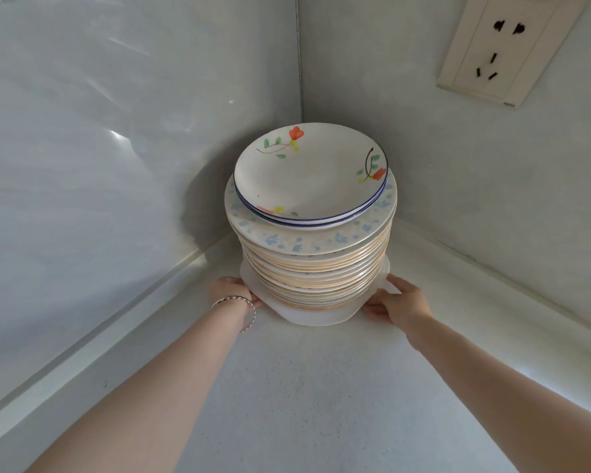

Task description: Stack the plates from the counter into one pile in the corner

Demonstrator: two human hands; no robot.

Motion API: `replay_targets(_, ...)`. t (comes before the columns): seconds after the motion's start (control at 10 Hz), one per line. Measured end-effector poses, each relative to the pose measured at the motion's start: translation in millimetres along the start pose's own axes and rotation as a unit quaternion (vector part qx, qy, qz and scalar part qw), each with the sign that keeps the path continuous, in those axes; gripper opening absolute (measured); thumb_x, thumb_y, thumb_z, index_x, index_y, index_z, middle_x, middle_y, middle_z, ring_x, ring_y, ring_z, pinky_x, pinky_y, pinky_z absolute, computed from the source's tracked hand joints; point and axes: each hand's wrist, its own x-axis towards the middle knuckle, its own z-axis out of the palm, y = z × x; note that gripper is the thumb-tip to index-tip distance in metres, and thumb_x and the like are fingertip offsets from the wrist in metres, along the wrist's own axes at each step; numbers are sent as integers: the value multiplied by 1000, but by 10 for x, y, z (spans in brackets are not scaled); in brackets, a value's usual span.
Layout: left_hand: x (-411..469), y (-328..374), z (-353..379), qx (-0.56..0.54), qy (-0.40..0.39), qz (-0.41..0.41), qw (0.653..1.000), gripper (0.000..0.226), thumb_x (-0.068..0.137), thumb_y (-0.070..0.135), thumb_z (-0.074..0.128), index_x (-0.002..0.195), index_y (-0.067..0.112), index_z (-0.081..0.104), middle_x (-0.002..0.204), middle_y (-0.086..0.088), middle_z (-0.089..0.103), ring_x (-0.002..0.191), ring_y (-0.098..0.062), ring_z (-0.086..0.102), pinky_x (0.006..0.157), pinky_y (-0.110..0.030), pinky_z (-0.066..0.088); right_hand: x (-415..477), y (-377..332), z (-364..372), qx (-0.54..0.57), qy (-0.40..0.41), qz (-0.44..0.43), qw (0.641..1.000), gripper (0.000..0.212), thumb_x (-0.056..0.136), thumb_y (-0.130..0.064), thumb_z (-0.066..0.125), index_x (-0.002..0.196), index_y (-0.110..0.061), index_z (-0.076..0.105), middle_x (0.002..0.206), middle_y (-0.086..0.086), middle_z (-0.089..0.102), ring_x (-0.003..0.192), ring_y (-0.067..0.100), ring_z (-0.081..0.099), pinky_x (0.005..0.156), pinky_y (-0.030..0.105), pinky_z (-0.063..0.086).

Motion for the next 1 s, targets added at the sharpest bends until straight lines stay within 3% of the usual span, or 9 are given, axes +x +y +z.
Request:
replay_targets(0.1, -275, 257, -104, 83, 103, 172, 976, 41, 96, 4, 39, 137, 2, 44, 137, -17, 52, 127, -30, 49, 102, -28, 32, -62, -275, -89, -115, 91, -94, 985, 29, 90, -4, 48, 116, -1, 61, 87, 20, 67, 83, 35, 65, 75, 38, 59)
replay_targets(0.2, -633, 738, -132, 19, 72, 331, 941, 45, 100, 17, 33, 144, 8, 33, 151, -6, 38, 138, -19, 36, 100, -15, 23, -371, -836, -61, -92, 161, -230, 955, 25, 93, -21, 40, 84, -16, 62, 77, 5, 57, 80, 25, 50, 68, 32, 43)
replay_targets(0.3, -741, 1134, 2, 96, 3, 351, 932, 50, 99, 28, 33, 146, 12, 30, 154, -3, 32, 142, -18, 30, 111, -23, 21, -568, -1370, 127, -81, 108, -288, 948, 28, 94, -31, 37, 93, -17, 61, 90, 4, 60, 91, 23, 51, 73, 29, 39)
replay_targets(0.4, -759, 1277, 141, 186, -55, 275, 942, 56, 98, 28, 36, 149, 10, 21, 156, -8, 27, 142, -25, 30, 114, -32, 23, -567, -1579, 325, -189, 63, -259, 945, 33, 97, -30, 35, 115, -7, 52, 116, 15, 58, 116, 31, 52, 84, 31, 37)
replay_targets(0.5, -730, 1225, 166, 197, -71, 274, 939, 60, 96, 10, 34, 151, 14, 11, 158, -6, 23, 143, -23, 27, 114, -30, 23, -600, -1542, 372, -230, 53, -245, 940, 46, 94, -8, 35, 141, -10, 34, 139, 15, 48, 126, 33, 46, 97, 32, 39)
replay_targets(0.6, -707, 1116, 140, 192, -74, 294, 933, 64, 93, -1, 29, 151, 17, 12, 157, -2, 24, 143, -21, 28, 114, -29, 24, -651, -1440, 304, -211, 62, -259, 940, 51, 92, -2, 35, 141, -15, 35, 139, 11, 49, 125, 32, 47, 98, 32, 39)
replay_targets(0.8, -608, 1083, 140, 223, -77, 319, 918, 64, 92, -1, 29, 151, 18, 12, 158, 0, 22, 143, -24, 28, 117, -33, 24, -473, -1344, 335, -185, 72, -256, 946, 60, 89, -2, 34, 146, -19, 28, 142, 8, 48, 127, 32, 47, 101, 36, 40)
replay_targets(0.9, -623, 1113, 125, 280, -78, 321, 901, 58, 98, 13, 30, 151, 14, 8, 159, -4, 18, 144, -27, 26, 119, -41, 22, -507, -1380, 326, -216, 79, -242, 943, 58, 91, -8, 36, 147, -18, 25, 143, 10, 46, 128, 32, 46, 101, 35, 39)
replay_targets(1.0, -778, 1171, 69, 362, -41, 336, 869, 62, 99, 42, 21, 152, 13, 6, 162, -3, 3, 149, -19, 7, 121, -47, 9, -656, -1396, 273, -253, 100, -226, 936, 55, 99, -27, 33, 149, -11, 17, 146, 15, 40, 130, 34, 43, 102, 35, 37)
